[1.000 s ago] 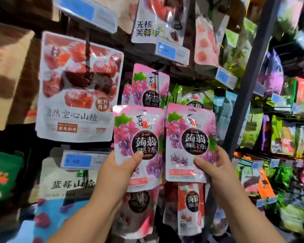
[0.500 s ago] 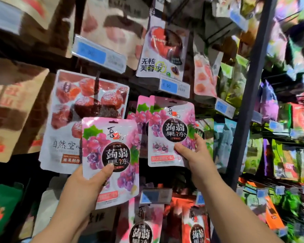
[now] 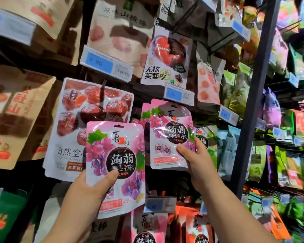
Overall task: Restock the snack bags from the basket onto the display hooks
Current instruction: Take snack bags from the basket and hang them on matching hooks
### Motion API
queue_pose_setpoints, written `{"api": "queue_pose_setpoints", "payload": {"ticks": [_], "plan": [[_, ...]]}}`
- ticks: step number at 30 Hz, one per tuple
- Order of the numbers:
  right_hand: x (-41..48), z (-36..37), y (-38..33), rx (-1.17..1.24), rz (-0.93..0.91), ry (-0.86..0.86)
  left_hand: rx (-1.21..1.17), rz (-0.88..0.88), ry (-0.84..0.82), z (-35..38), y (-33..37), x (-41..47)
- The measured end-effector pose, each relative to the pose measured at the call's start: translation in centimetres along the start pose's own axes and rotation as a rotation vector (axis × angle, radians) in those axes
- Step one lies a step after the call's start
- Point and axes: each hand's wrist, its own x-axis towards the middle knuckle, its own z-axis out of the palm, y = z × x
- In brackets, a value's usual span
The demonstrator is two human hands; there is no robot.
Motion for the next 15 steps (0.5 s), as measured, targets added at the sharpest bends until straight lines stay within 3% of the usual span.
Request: {"api": "queue_pose_setpoints", "payload": {"ticks": [10, 15], "plan": [[1.2, 0.2, 0.8, -0.03, 0.033, -0.011, 0.025, 0.012, 0.008, -0.4, -2.6, 1.6], [1.6, 1.8, 1.5, -0.074, -0.038, -0.025, 0.091, -0.007, 0.007, -1.3, -3.3, 2.2]]}}
